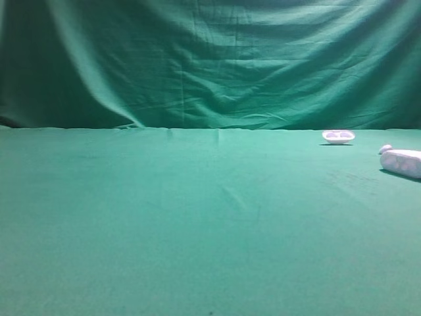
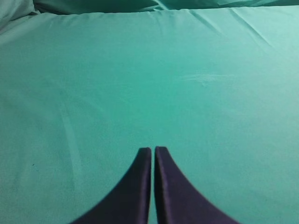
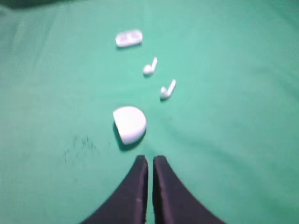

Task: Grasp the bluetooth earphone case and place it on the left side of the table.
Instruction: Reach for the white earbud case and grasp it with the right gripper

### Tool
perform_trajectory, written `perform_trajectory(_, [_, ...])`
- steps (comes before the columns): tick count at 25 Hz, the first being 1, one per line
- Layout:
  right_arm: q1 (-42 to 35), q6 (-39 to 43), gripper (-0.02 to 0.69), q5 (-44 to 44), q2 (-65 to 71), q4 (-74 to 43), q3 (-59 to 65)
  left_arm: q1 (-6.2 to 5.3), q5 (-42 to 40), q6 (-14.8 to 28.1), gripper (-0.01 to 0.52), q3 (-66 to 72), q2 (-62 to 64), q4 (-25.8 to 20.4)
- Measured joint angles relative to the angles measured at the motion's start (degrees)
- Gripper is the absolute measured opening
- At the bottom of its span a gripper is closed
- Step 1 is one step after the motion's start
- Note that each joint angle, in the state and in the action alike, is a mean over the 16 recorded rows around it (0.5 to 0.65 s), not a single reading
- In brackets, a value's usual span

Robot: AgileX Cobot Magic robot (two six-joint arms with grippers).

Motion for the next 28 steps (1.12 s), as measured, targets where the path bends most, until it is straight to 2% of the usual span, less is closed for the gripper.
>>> perform_trajectory(6, [3.7, -5.1, 0.005, 6.9, 16.0, 1.4, -8.3, 0.0, 0.0, 0.0, 0.0, 0.0, 0.0, 0.0])
perform_trajectory(10, [6.4, -8.6, 0.058, 9.1, 26.4, 0.9, -14.0, 0.0, 0.0, 0.0, 0.0, 0.0, 0.0, 0.0])
perform_trajectory(13, [8.2, -9.7, 0.147, 10.1, 33.8, -0.2, -18.3, 0.0, 0.0, 0.0, 0.0, 0.0, 0.0, 0.0])
perform_trajectory(23, [9.7, -6.7, 0.532, 10.8, 53.0, -4.0, -29.8, 0.0, 0.0, 0.0, 0.0, 0.0, 0.0, 0.0])
perform_trajectory(26, [9.7, -5.4, 0.607, 10.2, 56.7, -5.1, -31.6, 0.0, 0.0, 0.0, 0.0, 0.0, 0.0, 0.0])
perform_trajectory(28, [9.7, -4.9, 0.626, 9.6, 58.8, -5.7, -32.5, 0.0, 0.0, 0.0, 0.0, 0.0, 0.0, 0.0])
